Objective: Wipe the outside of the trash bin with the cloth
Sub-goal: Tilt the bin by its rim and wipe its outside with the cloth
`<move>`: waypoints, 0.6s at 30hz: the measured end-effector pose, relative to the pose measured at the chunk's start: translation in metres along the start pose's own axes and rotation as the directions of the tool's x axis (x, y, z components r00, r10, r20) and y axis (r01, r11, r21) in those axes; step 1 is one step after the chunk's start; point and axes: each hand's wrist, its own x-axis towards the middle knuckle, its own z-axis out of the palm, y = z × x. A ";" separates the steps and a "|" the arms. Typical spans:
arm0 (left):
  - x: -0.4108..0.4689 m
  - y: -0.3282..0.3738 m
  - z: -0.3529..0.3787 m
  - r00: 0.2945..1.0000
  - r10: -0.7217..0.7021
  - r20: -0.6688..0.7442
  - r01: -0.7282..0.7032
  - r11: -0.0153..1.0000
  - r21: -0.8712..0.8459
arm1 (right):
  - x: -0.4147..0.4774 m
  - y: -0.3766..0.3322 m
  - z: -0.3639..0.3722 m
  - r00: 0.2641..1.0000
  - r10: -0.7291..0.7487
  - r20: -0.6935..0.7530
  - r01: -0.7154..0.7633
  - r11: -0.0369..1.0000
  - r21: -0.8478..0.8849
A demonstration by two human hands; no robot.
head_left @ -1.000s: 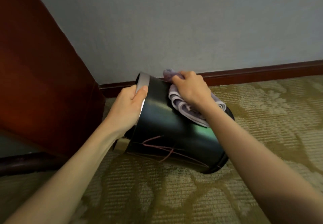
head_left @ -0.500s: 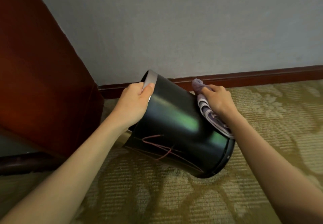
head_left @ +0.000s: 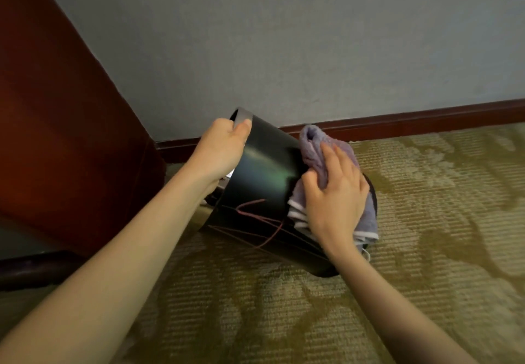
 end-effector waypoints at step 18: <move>-0.071 -0.071 -0.023 0.992 0.126 -0.029 -0.128 0.989 -0.074 | 0.058 -0.006 0.010 0.990 -0.008 0.139 0.000 0.998 0.060</move>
